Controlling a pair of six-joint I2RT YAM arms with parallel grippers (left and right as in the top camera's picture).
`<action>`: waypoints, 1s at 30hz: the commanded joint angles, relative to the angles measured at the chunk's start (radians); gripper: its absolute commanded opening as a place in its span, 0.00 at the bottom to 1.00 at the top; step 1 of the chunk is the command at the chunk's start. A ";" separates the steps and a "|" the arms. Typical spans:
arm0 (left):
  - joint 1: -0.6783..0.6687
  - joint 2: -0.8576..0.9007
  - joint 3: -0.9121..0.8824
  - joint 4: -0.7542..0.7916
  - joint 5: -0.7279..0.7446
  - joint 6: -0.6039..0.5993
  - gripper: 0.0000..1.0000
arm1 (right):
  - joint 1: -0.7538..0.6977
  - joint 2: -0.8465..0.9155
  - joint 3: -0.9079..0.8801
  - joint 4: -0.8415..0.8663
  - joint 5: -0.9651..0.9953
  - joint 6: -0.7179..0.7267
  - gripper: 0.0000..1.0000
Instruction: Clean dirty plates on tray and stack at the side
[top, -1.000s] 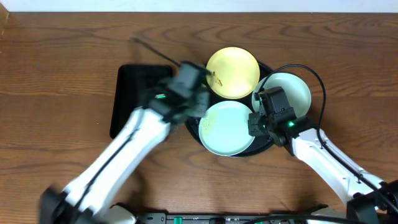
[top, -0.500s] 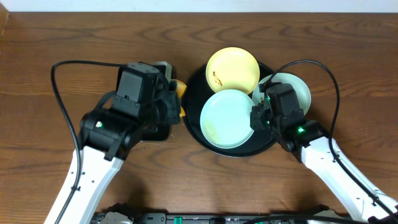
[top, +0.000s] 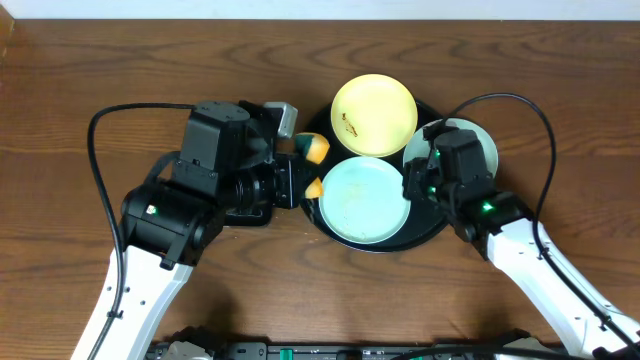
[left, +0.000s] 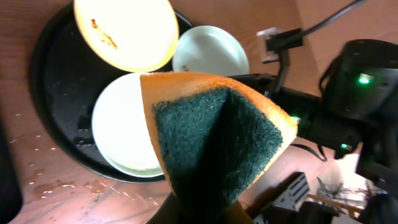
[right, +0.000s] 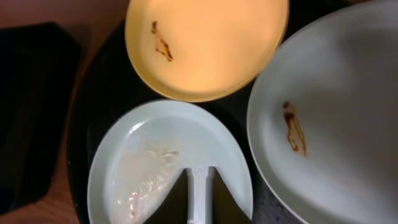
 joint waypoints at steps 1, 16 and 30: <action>0.004 0.011 0.015 0.006 0.043 0.023 0.08 | -0.019 -0.013 0.021 -0.040 -0.010 -0.021 0.23; 0.003 0.143 0.002 0.013 0.043 0.051 0.08 | -0.017 0.133 0.001 -0.176 -0.022 -0.020 0.18; 0.003 0.144 0.002 0.013 0.016 0.081 0.08 | -0.011 0.289 0.001 -0.109 -0.018 -0.019 0.19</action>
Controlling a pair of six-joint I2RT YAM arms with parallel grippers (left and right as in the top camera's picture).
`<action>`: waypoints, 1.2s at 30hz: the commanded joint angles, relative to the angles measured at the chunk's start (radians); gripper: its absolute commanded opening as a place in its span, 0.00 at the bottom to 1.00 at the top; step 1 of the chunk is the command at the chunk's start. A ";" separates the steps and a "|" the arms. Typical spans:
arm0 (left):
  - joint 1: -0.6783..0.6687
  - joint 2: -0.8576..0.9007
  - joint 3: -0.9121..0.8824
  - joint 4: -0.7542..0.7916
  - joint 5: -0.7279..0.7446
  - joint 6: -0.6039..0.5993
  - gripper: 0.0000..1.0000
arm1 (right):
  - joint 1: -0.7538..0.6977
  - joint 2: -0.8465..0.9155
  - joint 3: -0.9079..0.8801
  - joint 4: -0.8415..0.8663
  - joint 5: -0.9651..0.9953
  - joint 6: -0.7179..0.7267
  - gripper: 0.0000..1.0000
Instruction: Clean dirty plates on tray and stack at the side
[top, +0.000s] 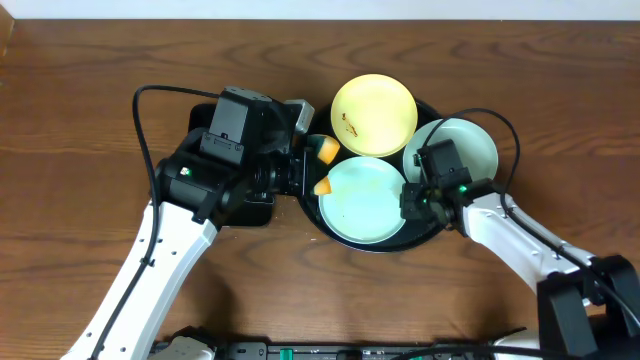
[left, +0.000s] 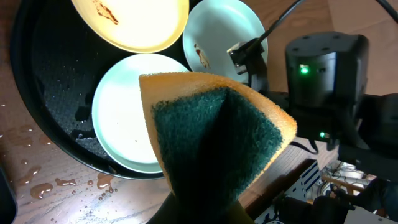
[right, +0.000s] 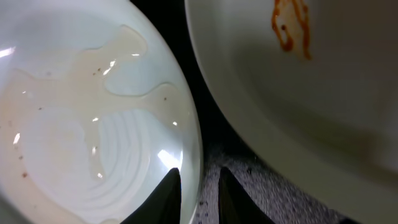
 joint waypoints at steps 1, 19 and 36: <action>0.003 -0.003 0.002 0.007 -0.012 0.029 0.08 | 0.003 0.033 -0.001 0.010 -0.001 -0.007 0.19; 0.003 -0.003 0.002 0.001 -0.023 0.032 0.08 | -0.014 -0.064 0.015 0.061 -0.051 -0.007 0.01; 0.004 -0.004 0.002 -0.006 -0.023 0.036 0.08 | -0.014 -0.197 0.024 0.053 -0.034 0.059 0.01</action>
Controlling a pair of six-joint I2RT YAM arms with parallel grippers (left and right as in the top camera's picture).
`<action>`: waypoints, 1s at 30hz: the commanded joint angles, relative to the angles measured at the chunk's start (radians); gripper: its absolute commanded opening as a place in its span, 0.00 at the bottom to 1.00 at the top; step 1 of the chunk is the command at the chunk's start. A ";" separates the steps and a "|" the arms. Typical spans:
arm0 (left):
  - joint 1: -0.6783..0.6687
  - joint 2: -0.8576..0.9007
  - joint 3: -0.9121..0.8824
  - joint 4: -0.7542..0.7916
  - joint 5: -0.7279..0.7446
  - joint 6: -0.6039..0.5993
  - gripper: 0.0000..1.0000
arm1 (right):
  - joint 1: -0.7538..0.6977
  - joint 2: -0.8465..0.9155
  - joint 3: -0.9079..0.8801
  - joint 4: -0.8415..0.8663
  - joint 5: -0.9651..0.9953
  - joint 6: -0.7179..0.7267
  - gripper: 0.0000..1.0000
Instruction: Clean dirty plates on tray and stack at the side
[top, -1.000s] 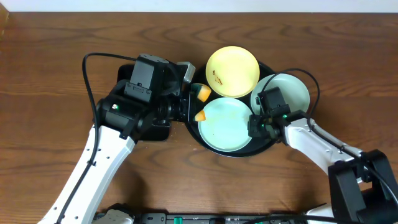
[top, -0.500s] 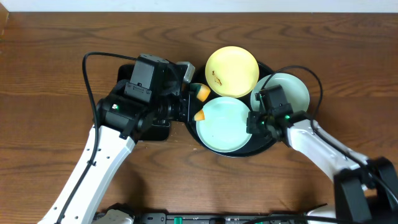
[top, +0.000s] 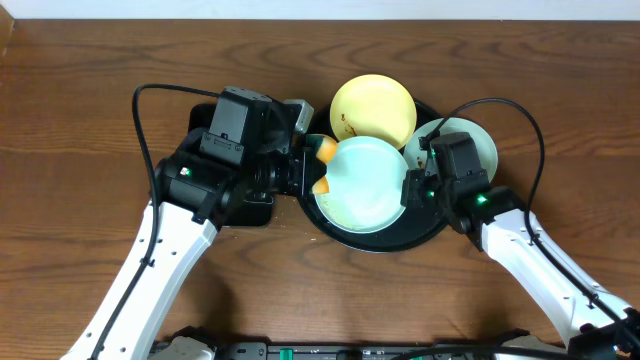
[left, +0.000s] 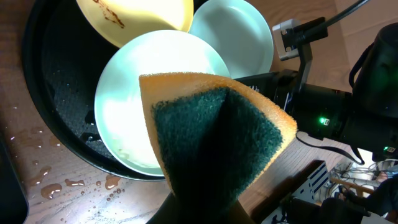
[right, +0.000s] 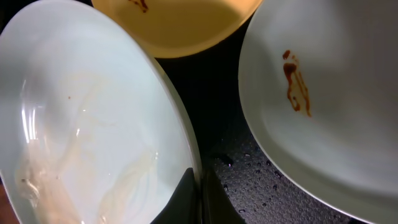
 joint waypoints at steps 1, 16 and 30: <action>0.004 -0.004 0.002 -0.003 -0.001 0.018 0.08 | -0.012 -0.006 0.031 -0.004 0.000 0.051 0.01; 0.027 -0.062 0.003 0.003 -0.001 0.016 0.08 | -0.005 0.057 0.371 -0.293 0.069 0.051 0.01; 0.252 -0.257 0.003 -0.021 -0.001 0.002 0.08 | 0.180 0.372 0.607 -0.187 0.078 0.104 0.01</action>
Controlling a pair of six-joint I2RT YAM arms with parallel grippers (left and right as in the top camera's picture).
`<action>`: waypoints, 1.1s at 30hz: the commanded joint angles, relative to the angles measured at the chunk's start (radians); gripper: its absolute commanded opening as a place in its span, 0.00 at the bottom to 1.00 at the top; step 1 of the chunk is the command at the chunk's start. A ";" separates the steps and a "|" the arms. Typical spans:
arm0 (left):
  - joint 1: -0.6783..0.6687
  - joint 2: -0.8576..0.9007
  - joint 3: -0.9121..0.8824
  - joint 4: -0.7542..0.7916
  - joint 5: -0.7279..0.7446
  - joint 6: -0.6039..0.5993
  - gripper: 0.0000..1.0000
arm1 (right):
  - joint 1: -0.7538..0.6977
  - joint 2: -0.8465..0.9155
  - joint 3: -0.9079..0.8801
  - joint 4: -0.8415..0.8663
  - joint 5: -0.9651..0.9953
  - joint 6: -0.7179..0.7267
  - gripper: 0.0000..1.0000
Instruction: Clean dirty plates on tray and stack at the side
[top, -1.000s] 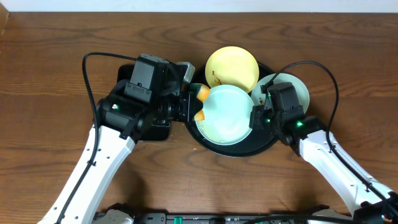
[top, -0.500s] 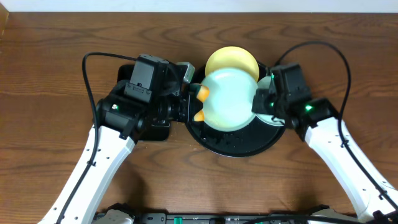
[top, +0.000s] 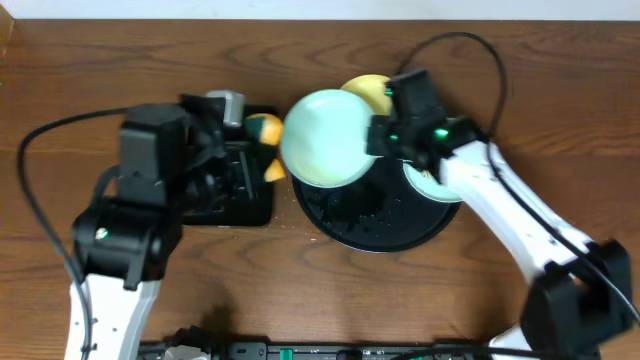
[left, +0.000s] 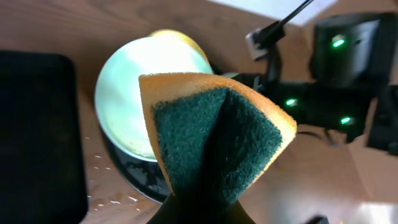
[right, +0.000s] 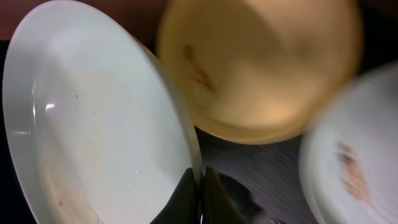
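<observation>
A pale green plate (top: 328, 138) hangs tilted above the left back part of the black tray (top: 372, 228), wet film and specks on its face (right: 93, 137). My right gripper (right: 200, 186) is shut on its rim at the right edge (top: 375, 140). My left gripper (top: 255, 150) is shut on a folded orange and green sponge (left: 211, 137), left of the plate and apart from it. A yellow plate (right: 261, 68) with brown stains and a white plate (right: 354, 162) with a brown stain lie in the tray, both partly hidden in the overhead view.
A black mat (top: 240, 190) lies on the wood table left of the tray, under my left wrist. Water drops dot the table (left: 102, 199) by the tray's edge. My right arm (top: 490, 200) crosses over the tray's right side.
The right gripper has carried the pale green plate up and to the left back of the tray. My left arm has pulled back to the left with the sponge.
The pale green plate lay flat in the tray with the right gripper open above it. Then the jaws stood at its right rim. Then they were shut on the rim with the plate tilted up, and now it hangs clear. The left gripper held the sponge throughout.
</observation>
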 joint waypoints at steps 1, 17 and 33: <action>0.049 -0.023 0.003 -0.023 -0.001 0.003 0.08 | 0.091 0.092 0.102 0.043 0.027 0.037 0.01; 0.062 -0.023 0.003 -0.064 -0.106 0.042 0.08 | 0.393 0.321 0.196 0.526 0.581 -0.397 0.01; 0.062 -0.023 0.003 -0.067 -0.145 0.045 0.08 | 0.447 0.321 0.196 0.750 0.747 -0.701 0.01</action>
